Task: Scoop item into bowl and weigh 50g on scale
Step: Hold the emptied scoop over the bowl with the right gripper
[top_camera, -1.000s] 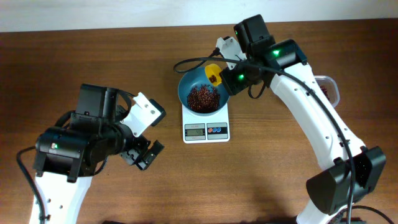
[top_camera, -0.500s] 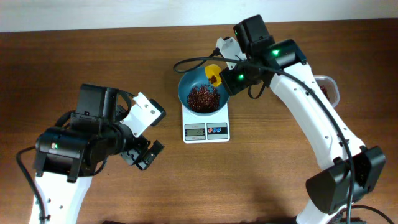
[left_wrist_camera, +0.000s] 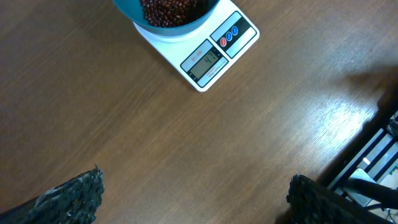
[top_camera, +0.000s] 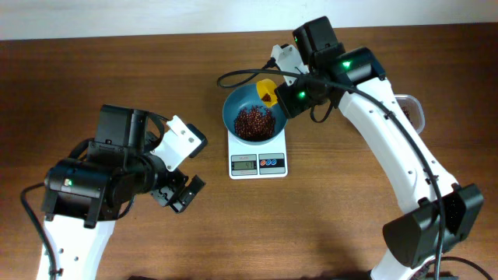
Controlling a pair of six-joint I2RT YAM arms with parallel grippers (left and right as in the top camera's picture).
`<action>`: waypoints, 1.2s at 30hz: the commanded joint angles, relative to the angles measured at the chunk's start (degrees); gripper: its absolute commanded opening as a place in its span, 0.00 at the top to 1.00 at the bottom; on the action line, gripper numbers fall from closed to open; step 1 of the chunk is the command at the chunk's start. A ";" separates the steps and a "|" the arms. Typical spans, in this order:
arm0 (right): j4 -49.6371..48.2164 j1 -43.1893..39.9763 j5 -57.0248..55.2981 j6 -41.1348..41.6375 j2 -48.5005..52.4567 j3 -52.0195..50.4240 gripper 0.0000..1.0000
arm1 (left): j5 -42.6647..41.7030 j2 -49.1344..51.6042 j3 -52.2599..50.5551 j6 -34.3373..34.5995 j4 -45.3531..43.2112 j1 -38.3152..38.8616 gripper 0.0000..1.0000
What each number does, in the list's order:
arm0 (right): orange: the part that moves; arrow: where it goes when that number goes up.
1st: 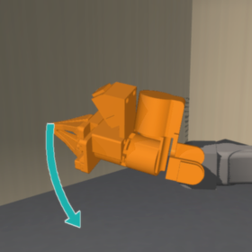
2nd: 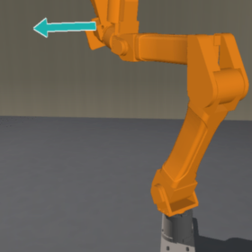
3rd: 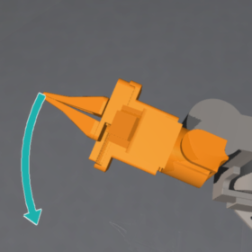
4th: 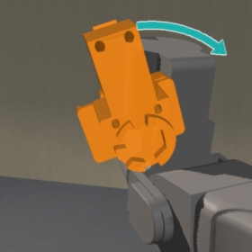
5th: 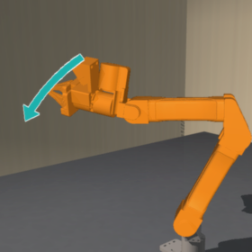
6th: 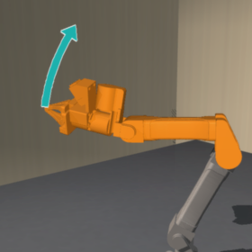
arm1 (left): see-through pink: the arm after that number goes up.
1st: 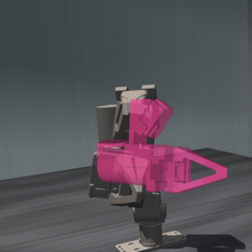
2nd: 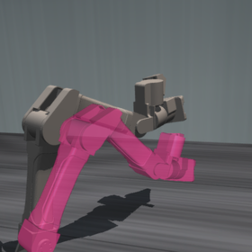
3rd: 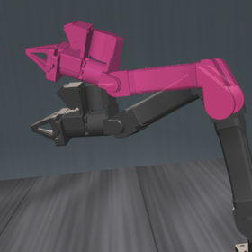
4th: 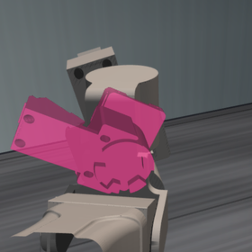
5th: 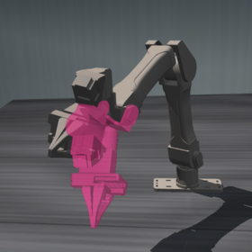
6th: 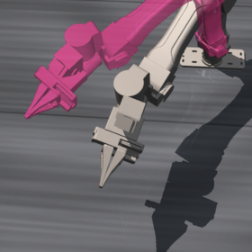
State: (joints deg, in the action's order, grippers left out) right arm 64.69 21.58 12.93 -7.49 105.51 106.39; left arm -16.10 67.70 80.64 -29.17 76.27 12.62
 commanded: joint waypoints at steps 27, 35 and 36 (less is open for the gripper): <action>1.36 0.90 -0.98 1.79 1.68 0.13 0.96 | -0.68 -0.33 0.83 -0.90 -0.09 -0.26 0.01; 1.31 1.29 -2.25 1.99 1.53 0.61 0.96 | -0.68 -0.33 0.83 -0.90 -0.09 -0.26 0.01; 1.46 1.38 -2.27 1.97 0.98 2.08 0.96 | -0.68 -0.33 0.83 -0.90 -0.11 -0.26 0.01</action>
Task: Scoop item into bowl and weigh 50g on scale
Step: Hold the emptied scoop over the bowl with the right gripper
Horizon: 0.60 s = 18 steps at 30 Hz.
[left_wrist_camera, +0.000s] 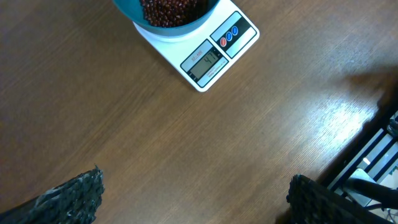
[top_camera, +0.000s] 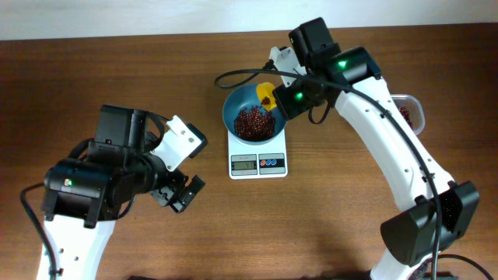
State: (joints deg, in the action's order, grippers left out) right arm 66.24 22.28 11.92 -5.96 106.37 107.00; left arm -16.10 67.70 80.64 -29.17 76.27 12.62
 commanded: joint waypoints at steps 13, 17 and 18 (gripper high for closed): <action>0.46 1.07 -3.15 -1.27 -0.24 3.43 0.96 | -0.68 -0.33 0.83 -0.90 -0.09 -0.26 0.01; 0.46 1.11 -2.95 -1.27 -0.33 4.26 0.96 | -0.68 -0.33 0.83 -0.90 -0.09 -0.26 0.01; 0.61 1.11 -3.17 -1.27 -0.31 4.22 0.96 | -0.68 -0.33 0.83 -0.90 -0.09 -0.26 0.01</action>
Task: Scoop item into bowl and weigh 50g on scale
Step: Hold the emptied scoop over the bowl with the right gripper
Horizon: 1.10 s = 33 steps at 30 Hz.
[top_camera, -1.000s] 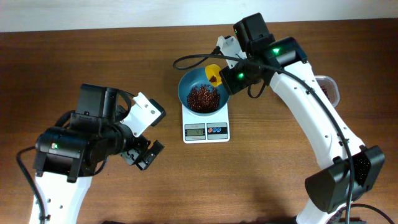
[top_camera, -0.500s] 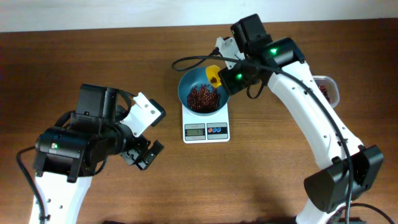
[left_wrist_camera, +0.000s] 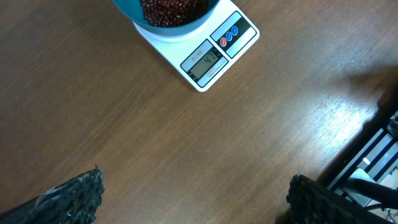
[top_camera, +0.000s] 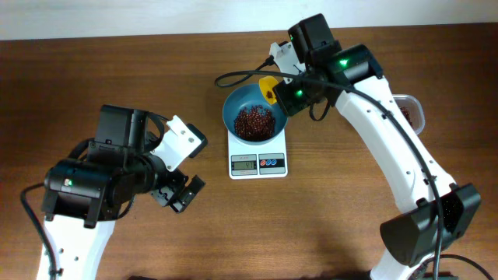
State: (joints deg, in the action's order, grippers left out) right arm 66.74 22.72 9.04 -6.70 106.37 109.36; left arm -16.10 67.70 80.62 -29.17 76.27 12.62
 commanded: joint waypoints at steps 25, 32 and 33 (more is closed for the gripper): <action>0.74 2.29 -0.44 -1.84 -0.52 1.55 0.96 | -0.68 -0.33 0.85 -0.90 -0.09 -0.26 0.01; 1.36 3.06 -1.40 -1.84 -0.37 1.33 0.96 | -0.68 -0.33 0.85 -0.90 -0.09 -0.26 0.01; 1.60 3.04 -2.21 -1.84 -0.35 1.31 0.96 | -0.68 -0.33 0.85 -0.90 -0.09 -0.26 0.01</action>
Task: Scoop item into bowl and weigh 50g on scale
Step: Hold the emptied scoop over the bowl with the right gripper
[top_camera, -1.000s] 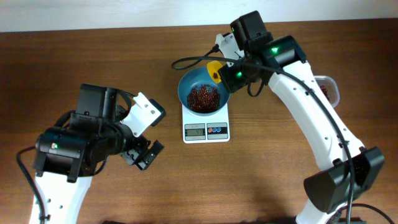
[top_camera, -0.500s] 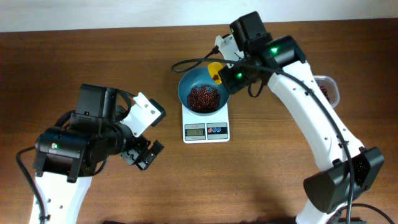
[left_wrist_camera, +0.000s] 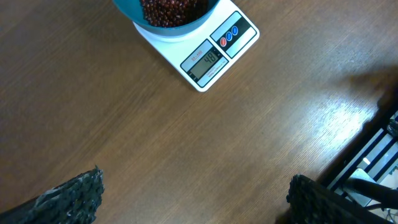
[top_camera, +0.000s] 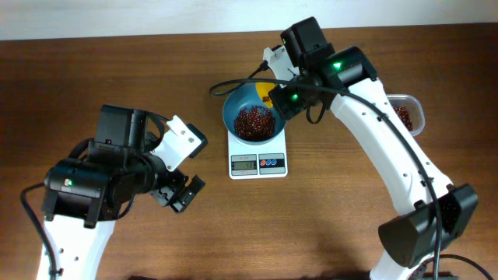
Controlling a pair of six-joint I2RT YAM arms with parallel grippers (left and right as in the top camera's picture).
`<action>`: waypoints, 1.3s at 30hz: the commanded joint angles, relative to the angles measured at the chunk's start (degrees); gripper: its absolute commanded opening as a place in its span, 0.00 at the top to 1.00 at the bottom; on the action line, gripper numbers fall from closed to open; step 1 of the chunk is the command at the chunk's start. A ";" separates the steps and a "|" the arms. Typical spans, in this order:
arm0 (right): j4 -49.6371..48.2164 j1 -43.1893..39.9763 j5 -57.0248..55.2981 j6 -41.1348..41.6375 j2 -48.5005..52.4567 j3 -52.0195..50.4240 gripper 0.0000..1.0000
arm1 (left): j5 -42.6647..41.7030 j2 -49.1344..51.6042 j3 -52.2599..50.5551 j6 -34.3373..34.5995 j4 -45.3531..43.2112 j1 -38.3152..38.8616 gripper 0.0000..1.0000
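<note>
A blue bowl [top_camera: 250, 118] holding red beans [top_camera: 254, 122] stands on the white scale [top_camera: 258, 158]; both also show at the top of the left wrist view, bowl [left_wrist_camera: 134, 14] and scale [left_wrist_camera: 214, 56]. The display [left_wrist_camera: 204, 62] reads about 48. My right gripper [top_camera: 277, 89] is shut on a yellow scoop [top_camera: 267, 93], which hangs over the bowl's back right rim. My left gripper [left_wrist_camera: 193, 205] stands open above bare table, left of the scale, with nothing between its fingers [left_wrist_camera: 71, 193].
A clear container of red beans [top_camera: 405, 113] sits at the right, partly behind my right arm. A black cable [top_camera: 233, 78] loops behind the bowl. The table's back edge meets a white wall.
The right wrist has shifted a little to the left and the scoop sits slightly lower over the bowl's rim. The scale's reading has gone up by about one. The left arm is unchanged.
The right gripper held the yellow scoop over the bowl's back right rim at every moment, with small shifts of the wrist between them. The scale read about 47 until now, when it reads about 48. The left gripper stayed open and still.
</note>
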State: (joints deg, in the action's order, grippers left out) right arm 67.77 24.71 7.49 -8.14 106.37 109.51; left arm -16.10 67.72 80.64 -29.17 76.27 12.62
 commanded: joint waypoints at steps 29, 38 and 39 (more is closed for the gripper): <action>-0.42 3.17 -8.76 -2.89 -0.17 1.16 0.96 | -0.68 -0.35 0.83 -0.90 -0.09 -0.26 0.01; -0.61 4.52 -10.82 -3.21 -0.13 1.16 0.96 | -0.68 -0.35 0.83 -0.90 -0.09 -0.26 0.01; -0.61 4.52 -10.82 -3.21 -0.13 1.16 0.96 | -0.68 -0.35 0.83 -0.90 -0.09 -0.26 0.01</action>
State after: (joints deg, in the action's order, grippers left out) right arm 67.29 28.99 -1.85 -10.94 106.37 109.51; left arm -16.10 67.70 80.64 -29.17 76.27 12.62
